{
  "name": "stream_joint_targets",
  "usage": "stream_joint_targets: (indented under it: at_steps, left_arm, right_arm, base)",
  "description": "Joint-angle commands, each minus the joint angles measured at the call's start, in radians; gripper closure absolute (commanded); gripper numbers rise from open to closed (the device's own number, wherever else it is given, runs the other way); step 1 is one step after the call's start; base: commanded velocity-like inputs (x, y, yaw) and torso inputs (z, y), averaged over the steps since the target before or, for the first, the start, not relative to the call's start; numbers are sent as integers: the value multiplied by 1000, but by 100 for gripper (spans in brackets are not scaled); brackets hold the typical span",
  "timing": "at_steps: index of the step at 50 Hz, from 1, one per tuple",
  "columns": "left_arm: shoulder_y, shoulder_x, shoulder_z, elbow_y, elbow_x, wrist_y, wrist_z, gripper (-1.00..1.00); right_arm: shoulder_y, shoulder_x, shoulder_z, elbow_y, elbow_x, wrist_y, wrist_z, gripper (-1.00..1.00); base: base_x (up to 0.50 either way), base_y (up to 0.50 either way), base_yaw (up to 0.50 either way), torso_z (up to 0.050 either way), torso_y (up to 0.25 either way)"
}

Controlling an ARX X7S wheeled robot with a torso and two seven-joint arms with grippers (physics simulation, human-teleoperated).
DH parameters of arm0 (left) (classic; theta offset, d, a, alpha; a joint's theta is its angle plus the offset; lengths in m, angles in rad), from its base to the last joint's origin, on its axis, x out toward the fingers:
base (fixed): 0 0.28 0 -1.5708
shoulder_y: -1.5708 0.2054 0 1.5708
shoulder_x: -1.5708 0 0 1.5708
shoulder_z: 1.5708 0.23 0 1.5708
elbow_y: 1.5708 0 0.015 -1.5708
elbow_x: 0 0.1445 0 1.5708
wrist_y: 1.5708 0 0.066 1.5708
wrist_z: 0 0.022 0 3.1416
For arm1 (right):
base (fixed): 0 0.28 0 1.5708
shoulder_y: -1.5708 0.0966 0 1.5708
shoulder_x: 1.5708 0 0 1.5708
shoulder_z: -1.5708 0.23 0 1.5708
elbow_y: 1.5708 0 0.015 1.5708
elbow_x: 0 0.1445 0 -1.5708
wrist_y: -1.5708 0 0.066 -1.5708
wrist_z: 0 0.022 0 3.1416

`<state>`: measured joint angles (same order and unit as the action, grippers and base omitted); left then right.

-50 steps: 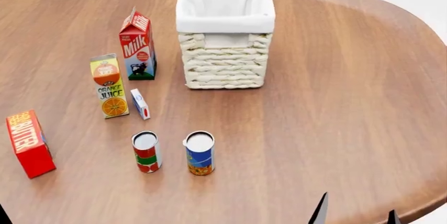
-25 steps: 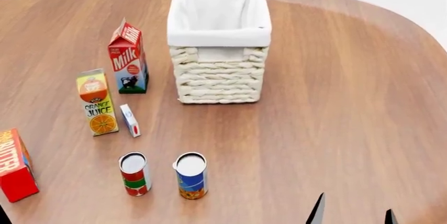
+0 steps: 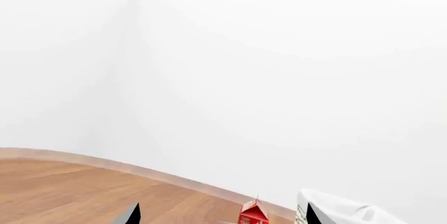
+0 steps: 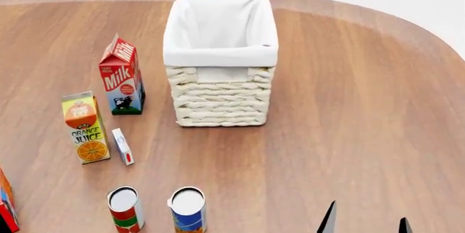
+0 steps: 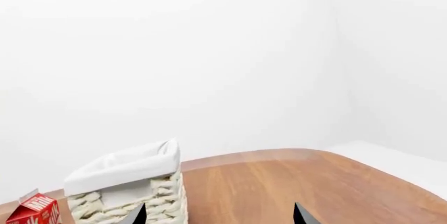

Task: Pick up the alphabet soup, and put it in the basket.

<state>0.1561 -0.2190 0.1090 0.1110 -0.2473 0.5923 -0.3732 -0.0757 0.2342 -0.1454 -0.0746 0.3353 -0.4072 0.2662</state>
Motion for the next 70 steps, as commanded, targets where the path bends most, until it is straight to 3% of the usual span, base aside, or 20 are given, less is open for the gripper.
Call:
stream_joint_targets:
  at_steps: [1, 70]
  left_arm:
    - [0, -3, 5, 0, 2, 2, -5, -100]
    - [-5, -22, 28, -6, 5, 8, -31, -100]
  right_arm:
    - [-2, 3, -6, -2, -4, -7, 2, -100]
    - [7, 19, -27, 14, 10, -20, 22, -100]
  base:
    - [211, -31, 0, 0, 0]
    - [206, -1, 0, 0, 0]
